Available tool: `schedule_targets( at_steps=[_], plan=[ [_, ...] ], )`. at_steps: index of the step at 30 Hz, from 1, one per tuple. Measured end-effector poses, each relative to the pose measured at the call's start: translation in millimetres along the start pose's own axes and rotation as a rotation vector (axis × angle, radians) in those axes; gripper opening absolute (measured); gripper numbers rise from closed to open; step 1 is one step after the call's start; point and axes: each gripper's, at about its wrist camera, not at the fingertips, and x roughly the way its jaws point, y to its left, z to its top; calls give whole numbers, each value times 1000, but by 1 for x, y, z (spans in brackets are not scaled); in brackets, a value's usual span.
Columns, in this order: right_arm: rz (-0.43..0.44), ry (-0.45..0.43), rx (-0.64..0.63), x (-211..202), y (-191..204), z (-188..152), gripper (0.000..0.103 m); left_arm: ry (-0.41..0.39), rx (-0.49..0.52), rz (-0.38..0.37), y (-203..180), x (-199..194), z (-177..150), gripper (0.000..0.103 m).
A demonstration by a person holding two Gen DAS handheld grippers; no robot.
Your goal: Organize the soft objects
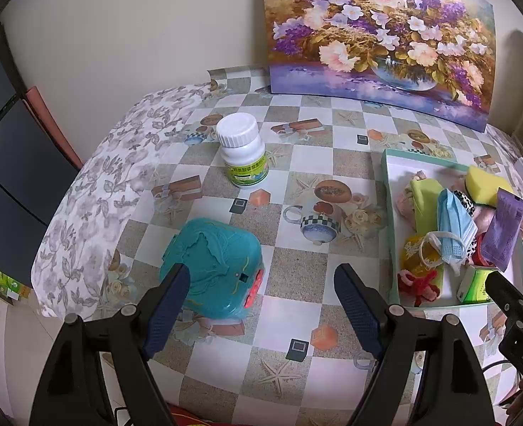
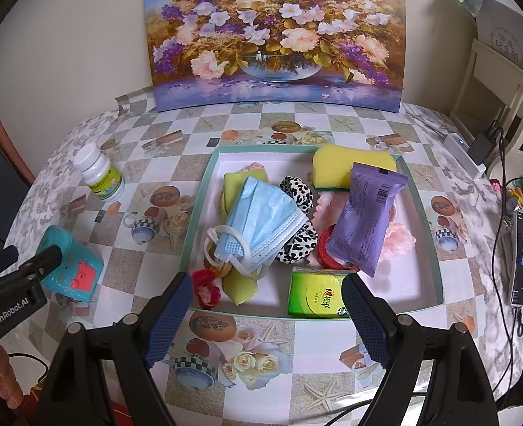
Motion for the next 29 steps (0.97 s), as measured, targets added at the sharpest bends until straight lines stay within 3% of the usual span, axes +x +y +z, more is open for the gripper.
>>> schedule_targets(
  at_steps=[29],
  plan=[
    [0, 6, -6, 2, -1, 0, 88, -7, -6, 17, 0, -3, -1, 84]
  ],
)
